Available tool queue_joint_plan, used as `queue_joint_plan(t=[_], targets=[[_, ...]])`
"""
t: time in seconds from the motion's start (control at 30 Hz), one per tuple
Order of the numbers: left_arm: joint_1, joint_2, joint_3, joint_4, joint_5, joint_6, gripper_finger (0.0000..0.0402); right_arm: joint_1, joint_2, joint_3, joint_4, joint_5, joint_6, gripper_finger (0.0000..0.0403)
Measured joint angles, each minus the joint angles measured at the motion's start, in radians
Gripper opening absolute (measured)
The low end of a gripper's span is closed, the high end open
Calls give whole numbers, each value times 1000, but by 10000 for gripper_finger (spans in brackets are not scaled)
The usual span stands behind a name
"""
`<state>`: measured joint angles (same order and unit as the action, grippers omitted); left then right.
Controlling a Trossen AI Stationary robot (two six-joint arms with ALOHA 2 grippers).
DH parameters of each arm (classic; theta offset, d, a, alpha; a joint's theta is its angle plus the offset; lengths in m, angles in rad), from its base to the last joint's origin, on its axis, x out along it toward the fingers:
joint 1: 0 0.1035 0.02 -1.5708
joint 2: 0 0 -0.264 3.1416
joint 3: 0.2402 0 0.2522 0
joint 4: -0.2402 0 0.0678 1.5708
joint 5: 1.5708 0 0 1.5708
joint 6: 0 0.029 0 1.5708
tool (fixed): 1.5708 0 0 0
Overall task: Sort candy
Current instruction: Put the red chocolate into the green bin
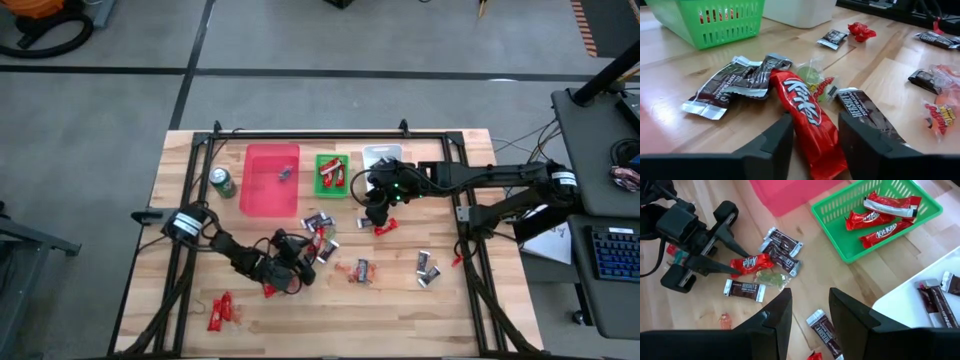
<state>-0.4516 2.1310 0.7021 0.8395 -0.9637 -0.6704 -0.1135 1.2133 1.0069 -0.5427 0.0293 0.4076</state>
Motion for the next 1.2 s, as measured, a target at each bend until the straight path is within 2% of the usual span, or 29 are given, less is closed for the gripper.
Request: queue_joint_plan(t=[0.2, 0.33, 0.63, 0.8, 0.93, 1.2], targets=[[-1, -14, -1, -30, 39, -1, 51, 0, 0, -2, 0, 0, -3, 123], [-5, -32, -3, -39, 59, 33, 15, 0, 0, -4, 0, 0, -7, 123], [-41, -155, -8, -99, 108, 212, 12, 26, 0, -35, 41, -1, -43, 123], [-45, -248, -7, -98, 90, 351, 12, 87, 0, -113, 240, -11, -132, 123], [-45, -304, 4, -90, 80, 455, 12, 141, 0, -197, 487, -11, -205, 123], [-42, -328, 84, -80, 57, 621, 12, 207, 0, -346, 963, -11, -263, 123]])
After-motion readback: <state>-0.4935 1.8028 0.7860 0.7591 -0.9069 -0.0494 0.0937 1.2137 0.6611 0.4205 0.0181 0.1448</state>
